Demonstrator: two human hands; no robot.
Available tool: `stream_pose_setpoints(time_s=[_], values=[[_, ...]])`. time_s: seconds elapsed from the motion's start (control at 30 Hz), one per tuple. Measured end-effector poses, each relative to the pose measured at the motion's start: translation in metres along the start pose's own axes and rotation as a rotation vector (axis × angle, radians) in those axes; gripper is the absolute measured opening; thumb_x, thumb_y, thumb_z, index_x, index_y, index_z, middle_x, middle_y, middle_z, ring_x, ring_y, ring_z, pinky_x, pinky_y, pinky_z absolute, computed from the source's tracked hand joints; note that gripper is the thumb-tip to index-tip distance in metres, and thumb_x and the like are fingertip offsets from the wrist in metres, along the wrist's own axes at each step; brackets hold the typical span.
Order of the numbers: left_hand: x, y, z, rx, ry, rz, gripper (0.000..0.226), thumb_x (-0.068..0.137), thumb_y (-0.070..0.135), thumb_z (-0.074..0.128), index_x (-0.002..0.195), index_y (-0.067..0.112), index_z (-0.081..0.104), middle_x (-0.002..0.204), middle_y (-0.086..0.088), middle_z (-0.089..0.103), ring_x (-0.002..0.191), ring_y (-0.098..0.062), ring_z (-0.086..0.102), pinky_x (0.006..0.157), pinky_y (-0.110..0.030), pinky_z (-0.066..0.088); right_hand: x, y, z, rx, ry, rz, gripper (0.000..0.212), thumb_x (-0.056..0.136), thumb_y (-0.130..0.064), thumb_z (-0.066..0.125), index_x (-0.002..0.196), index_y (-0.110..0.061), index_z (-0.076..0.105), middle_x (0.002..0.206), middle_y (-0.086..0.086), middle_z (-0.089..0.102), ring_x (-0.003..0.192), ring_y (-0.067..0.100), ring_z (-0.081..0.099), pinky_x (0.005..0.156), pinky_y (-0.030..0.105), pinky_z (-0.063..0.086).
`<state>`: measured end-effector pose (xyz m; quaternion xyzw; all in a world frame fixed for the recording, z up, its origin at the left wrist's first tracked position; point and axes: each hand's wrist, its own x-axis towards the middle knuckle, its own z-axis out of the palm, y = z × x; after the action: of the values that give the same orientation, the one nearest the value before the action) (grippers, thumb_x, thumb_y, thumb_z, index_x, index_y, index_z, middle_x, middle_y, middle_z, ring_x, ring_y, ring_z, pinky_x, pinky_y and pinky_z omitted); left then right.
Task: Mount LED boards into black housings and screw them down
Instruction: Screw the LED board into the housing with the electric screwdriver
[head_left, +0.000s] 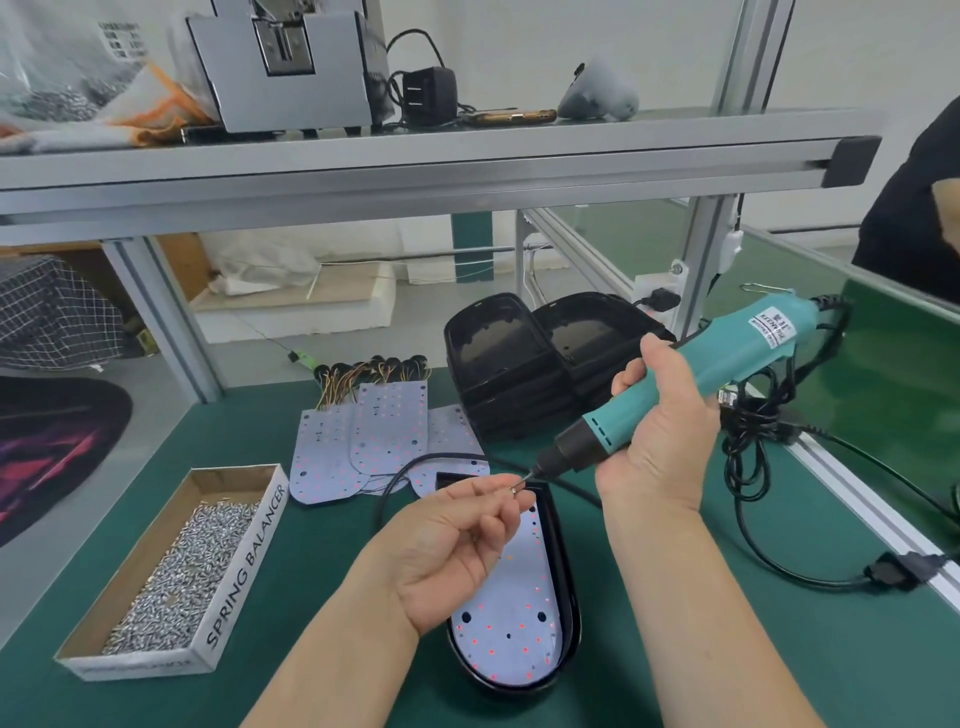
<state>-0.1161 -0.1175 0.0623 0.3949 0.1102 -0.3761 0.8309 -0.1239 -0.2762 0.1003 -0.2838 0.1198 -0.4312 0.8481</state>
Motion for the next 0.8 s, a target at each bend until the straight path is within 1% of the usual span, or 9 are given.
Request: stream_pose_setpoints(time_s=[0.1,0.27,0.4,0.5,0.57,0.63,0.73,0.8], values=[[0.0,-0.002,-0.001,-0.061,0.011,0.0,0.023,0.065,-0.014,0.064,0.087,-0.011,0.07,0.083,-0.026,0.07,0.053,-0.019,0.065,0.04,-0.017,0.05,-0.002,0.0,0.002,-0.025,-0.019,-0.026,0.023,0.086,-0.005,0.07,0.076,-0.021,0.058,0.057,-0.009,0.054,0.052,0.008,0.05,0.055,0.02,0.045],[-0.001,0.0,-0.003,-0.066,0.013,0.006,0.016,0.062,-0.014,0.065,0.073,-0.01,0.076,0.084,-0.026,0.071,0.054,-0.02,0.066,0.041,-0.016,0.049,-0.005,-0.002,0.003,-0.018,-0.034,-0.048,0.025,0.084,-0.007,0.072,0.07,-0.026,0.062,0.06,-0.008,0.054,0.054,0.009,0.051,0.055,0.021,0.047],[-0.004,0.0,-0.004,-0.063,0.013,0.007,0.017,0.061,-0.013,0.066,0.074,-0.01,0.077,0.084,-0.026,0.071,0.055,-0.02,0.067,0.041,-0.016,0.05,-0.005,0.0,0.003,-0.031,-0.023,-0.041,0.022,0.084,-0.007,0.072,0.076,-0.023,0.059,0.059,-0.008,0.054,0.053,0.008,0.05,0.054,0.02,0.046],[-0.005,-0.002,-0.002,-0.056,0.037,0.031,0.021,0.065,-0.014,0.065,0.084,-0.012,0.073,0.085,-0.027,0.071,0.055,-0.019,0.067,0.042,-0.016,0.05,-0.006,0.001,0.001,-0.053,-0.023,-0.047,0.021,0.085,-0.008,0.071,0.077,-0.022,0.058,0.058,-0.007,0.053,0.053,0.009,0.049,0.055,0.02,0.046],[-0.004,-0.005,-0.002,-0.004,0.077,0.086,0.018,0.075,-0.016,0.064,0.091,-0.009,0.07,0.086,-0.026,0.072,0.057,-0.018,0.068,0.044,-0.015,0.051,-0.007,0.0,0.001,-0.072,-0.031,-0.061,0.019,0.083,-0.01,0.072,0.078,-0.022,0.058,0.059,-0.006,0.052,0.054,0.011,0.048,0.055,0.02,0.045],[-0.004,-0.011,-0.001,0.083,0.124,0.183,0.014,0.086,-0.015,0.06,0.091,-0.007,0.07,0.085,-0.023,0.073,0.06,-0.016,0.07,0.047,-0.014,0.052,-0.008,0.001,0.001,-0.089,-0.037,-0.082,0.018,0.081,-0.012,0.073,0.077,-0.021,0.057,0.06,-0.005,0.052,0.054,0.011,0.048,0.054,0.021,0.044],[-0.003,-0.02,0.004,0.233,0.195,0.366,0.015,0.087,-0.014,0.061,0.087,-0.003,0.071,0.082,-0.02,0.074,0.063,-0.015,0.069,0.053,-0.015,0.051,-0.011,0.002,0.003,-0.12,-0.035,-0.115,0.021,0.082,-0.013,0.073,0.074,-0.022,0.055,0.058,-0.005,0.052,0.054,0.012,0.047,0.055,0.022,0.043],[-0.003,-0.024,0.007,0.289,0.225,0.441,0.016,0.087,-0.013,0.062,0.086,-0.001,0.072,0.079,-0.019,0.074,0.062,-0.015,0.067,0.055,-0.015,0.051,-0.011,0.003,0.003,-0.128,-0.017,-0.119,0.023,0.083,-0.012,0.073,0.074,-0.022,0.054,0.058,-0.005,0.051,0.054,0.012,0.047,0.056,0.023,0.043]])
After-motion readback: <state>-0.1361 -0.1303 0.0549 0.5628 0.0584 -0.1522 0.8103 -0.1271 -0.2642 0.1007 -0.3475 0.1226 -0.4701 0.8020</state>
